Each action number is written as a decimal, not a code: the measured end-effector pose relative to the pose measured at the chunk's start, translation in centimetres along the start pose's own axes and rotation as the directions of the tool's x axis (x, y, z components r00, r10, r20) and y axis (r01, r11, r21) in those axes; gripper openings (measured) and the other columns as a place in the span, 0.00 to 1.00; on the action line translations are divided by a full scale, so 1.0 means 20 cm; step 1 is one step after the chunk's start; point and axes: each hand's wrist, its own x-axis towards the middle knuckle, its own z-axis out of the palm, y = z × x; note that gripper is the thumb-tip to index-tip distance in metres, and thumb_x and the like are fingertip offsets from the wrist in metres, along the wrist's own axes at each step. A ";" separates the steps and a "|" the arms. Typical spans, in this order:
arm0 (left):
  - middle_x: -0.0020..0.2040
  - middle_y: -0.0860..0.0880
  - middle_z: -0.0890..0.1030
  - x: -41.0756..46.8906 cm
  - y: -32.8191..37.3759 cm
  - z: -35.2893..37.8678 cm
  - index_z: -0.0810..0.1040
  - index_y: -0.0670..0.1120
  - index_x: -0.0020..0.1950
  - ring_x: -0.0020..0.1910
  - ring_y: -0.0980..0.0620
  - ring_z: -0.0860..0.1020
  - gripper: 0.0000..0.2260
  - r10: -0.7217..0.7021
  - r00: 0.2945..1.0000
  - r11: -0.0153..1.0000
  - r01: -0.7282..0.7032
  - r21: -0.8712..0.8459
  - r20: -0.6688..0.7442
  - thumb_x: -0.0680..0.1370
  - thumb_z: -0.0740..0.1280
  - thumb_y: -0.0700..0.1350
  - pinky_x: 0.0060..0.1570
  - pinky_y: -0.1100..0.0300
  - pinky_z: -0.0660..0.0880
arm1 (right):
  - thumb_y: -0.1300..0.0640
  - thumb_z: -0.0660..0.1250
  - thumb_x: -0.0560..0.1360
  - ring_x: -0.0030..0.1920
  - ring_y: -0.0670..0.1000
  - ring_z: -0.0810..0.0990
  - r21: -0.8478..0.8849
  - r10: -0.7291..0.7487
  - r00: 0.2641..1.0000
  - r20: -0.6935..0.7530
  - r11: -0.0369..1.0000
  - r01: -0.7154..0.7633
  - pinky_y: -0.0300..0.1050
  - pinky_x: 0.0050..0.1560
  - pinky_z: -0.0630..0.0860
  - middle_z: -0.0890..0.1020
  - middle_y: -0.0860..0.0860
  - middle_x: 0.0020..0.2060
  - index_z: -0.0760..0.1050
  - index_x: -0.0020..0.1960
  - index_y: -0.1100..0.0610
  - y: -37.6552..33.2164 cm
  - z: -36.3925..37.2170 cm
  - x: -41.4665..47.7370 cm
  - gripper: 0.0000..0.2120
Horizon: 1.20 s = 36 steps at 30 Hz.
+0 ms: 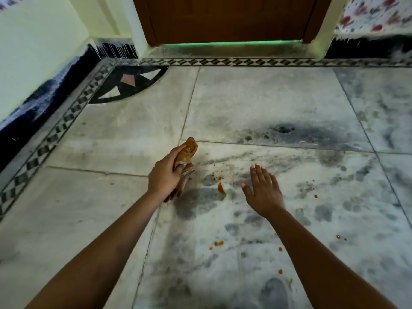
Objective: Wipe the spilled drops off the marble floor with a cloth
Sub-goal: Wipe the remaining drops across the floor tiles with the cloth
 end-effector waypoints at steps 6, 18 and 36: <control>0.69 0.45 0.69 0.04 -0.11 0.26 0.62 0.55 0.74 0.68 0.43 0.65 0.29 0.004 0.987 0.839 -0.089 0.536 0.158 0.74 0.58 0.62 0.60 0.46 0.61 | 0.42 0.42 0.79 0.76 0.52 0.43 -0.074 -0.050 0.999 0.020 0.996 0.051 0.48 0.73 0.39 0.45 0.53 0.77 0.44 0.77 0.57 0.11 0.03 0.03 0.31; 0.78 0.55 0.51 0.26 0.15 0.56 0.57 0.62 0.74 0.77 0.52 0.47 0.22 0.026 0.900 0.928 -0.183 0.324 0.434 0.79 0.54 0.58 0.73 0.47 0.45 | 0.41 0.41 0.78 0.76 0.48 0.45 0.116 -0.057 0.997 -0.052 0.991 0.063 0.43 0.73 0.41 0.50 0.51 0.77 0.49 0.77 0.56 0.13 0.05 0.03 0.31; 0.78 0.48 0.47 -0.08 0.07 0.54 0.46 0.64 0.75 0.77 0.43 0.46 0.34 0.268 0.836 0.768 -0.485 0.418 0.479 0.71 0.47 0.73 0.71 0.39 0.42 | 0.44 0.46 0.81 0.76 0.49 0.43 0.105 -0.078 0.997 0.007 0.991 0.077 0.43 0.73 0.41 0.47 0.51 0.77 0.46 0.77 0.55 0.14 0.02 0.02 0.29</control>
